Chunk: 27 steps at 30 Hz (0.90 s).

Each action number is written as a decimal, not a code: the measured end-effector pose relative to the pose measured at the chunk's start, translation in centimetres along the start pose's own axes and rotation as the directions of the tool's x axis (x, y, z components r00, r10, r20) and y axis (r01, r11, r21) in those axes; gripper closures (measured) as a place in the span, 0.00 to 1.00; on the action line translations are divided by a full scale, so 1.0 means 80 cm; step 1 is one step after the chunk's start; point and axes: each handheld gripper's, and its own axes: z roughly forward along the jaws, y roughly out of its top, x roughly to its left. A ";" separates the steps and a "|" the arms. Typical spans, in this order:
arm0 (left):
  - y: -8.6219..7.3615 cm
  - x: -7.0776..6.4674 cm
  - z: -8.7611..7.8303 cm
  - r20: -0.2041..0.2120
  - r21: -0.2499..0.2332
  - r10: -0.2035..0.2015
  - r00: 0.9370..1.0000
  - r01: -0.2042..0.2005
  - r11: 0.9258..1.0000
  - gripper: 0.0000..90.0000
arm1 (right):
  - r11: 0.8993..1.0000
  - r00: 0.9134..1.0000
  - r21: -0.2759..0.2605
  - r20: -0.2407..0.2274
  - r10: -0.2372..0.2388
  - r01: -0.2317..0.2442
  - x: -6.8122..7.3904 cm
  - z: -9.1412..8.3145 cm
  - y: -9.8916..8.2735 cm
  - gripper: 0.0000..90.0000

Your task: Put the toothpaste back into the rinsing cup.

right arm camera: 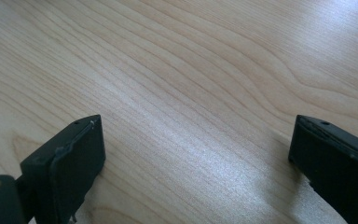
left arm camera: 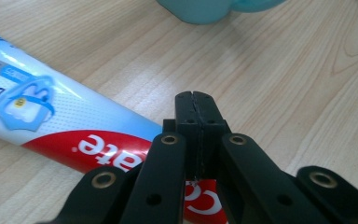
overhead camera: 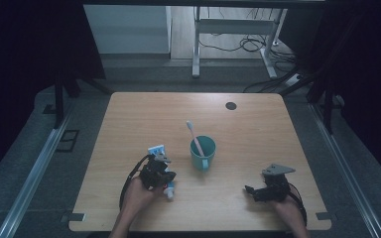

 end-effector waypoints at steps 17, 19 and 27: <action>-0.009 0.001 -0.009 -0.021 0.028 -0.012 1.000 0.013 1.000 1.00 | 1.000 1.000 -0.001 0.000 -0.001 0.001 0.000 0.000 0.000 0.04; -0.011 0.002 -0.010 -0.023 0.032 -0.014 1.000 0.014 0.999 1.00 | 1.000 1.000 -0.001 0.000 -0.001 0.001 0.000 0.000 0.000 0.04; -0.018 0.007 -0.018 -0.038 0.048 -0.020 0.999 0.022 0.999 1.00 | 1.000 1.000 -0.001 0.000 -0.001 0.001 0.000 0.000 0.000 0.04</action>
